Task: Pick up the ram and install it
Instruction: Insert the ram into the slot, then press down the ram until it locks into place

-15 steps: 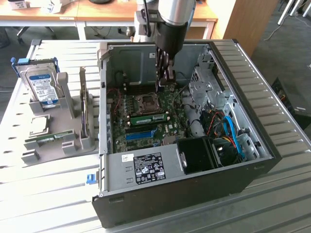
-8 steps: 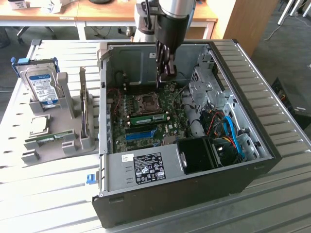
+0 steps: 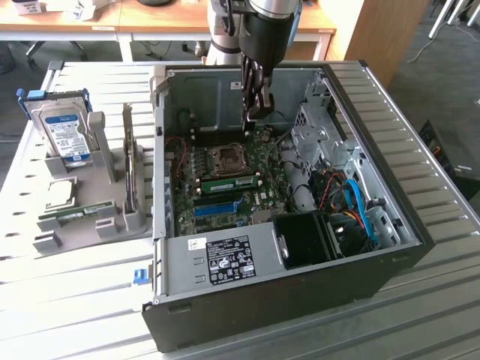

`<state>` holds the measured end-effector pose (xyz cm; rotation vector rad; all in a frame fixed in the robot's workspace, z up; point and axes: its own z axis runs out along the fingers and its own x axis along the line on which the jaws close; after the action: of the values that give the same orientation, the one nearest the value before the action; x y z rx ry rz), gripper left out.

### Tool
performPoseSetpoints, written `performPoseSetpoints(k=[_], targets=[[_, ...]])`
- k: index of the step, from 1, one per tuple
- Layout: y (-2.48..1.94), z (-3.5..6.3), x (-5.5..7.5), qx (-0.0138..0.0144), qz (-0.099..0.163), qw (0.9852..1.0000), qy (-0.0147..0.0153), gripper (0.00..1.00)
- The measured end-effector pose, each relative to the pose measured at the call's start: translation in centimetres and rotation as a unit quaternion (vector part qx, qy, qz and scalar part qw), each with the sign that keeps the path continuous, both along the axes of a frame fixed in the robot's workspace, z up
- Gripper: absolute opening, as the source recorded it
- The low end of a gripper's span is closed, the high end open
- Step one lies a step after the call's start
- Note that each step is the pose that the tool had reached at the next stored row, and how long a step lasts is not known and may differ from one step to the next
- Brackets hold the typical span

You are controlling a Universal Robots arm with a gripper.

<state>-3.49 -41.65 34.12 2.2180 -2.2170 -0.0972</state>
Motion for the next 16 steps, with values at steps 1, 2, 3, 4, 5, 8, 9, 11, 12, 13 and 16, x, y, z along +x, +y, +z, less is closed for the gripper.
performPoseSetpoints(k=[1,2,3,4,5,8,9,11,12,13,16], targets=[[0.0,0.01,0.0,-0.0001,0.0,1.0,0.0,0.19],[0.0,0.01,0.0,-0.0001,0.0,1.0,0.0,0.19],[0.0,0.01,0.0,-0.0001,0.0,1.0,0.0,0.19],[0.0,0.01,0.0,-0.0001,0.0,1.0,0.0,0.19],[0.0,0.01,0.0,-0.0001,0.0,1.0,0.0,0.19],[0.0,0.01,0.0,-0.0001,0.0,1.0,0.0001,0.19],[0.0,0.01,0.0,-0.0001,0.0,1.0,0.0,0.19],[0.0,0.01,0.0,-0.0001,0.0,1.0,0.0001,0.19],[0.0,0.01,0.0,-0.0001,0.0,1.0,0.0,0.17],[0.0,0.01,0.0,-0.0001,0.0,1.0,0.0,0.17],[0.0,0.01,0.0,-0.0001,0.0,1.0,0.0,0.11]])
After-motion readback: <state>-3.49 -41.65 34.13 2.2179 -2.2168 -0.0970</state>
